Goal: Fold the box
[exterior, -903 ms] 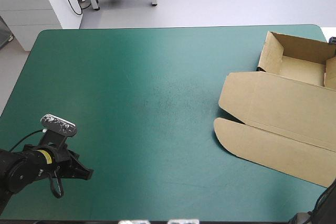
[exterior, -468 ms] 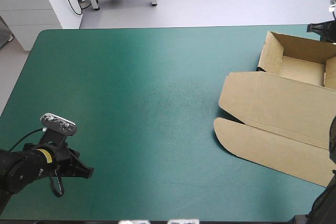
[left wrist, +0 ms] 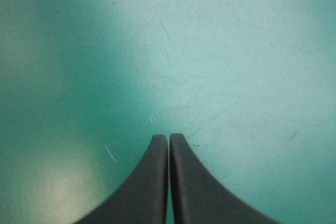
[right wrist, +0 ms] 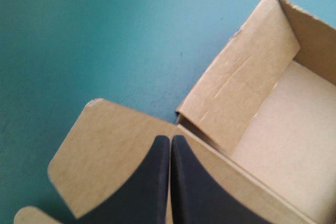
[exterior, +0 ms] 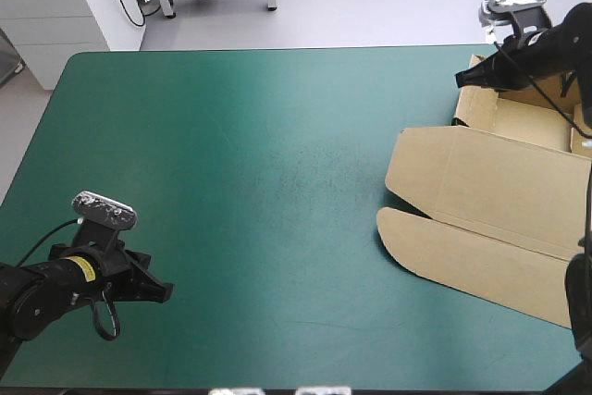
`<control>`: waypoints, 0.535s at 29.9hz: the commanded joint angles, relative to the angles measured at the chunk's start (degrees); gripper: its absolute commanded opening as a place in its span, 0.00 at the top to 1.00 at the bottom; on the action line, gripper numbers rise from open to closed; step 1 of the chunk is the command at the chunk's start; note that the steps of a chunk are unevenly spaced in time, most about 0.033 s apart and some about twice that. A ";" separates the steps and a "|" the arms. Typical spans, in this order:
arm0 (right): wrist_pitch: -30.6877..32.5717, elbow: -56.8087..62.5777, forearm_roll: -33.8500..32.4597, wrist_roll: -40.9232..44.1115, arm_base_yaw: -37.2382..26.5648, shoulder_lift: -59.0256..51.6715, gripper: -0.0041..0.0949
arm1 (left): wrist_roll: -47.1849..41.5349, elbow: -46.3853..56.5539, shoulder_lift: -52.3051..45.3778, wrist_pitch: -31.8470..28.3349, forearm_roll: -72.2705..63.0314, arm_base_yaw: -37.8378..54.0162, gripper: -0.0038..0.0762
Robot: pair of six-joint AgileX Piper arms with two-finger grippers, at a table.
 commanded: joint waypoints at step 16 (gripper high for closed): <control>-7.04 35.78 1.82 -4.09 3.83 -34.85 0.98 | -0.50 -1.10 -0.25 -4.18 -0.16 -0.22 0.96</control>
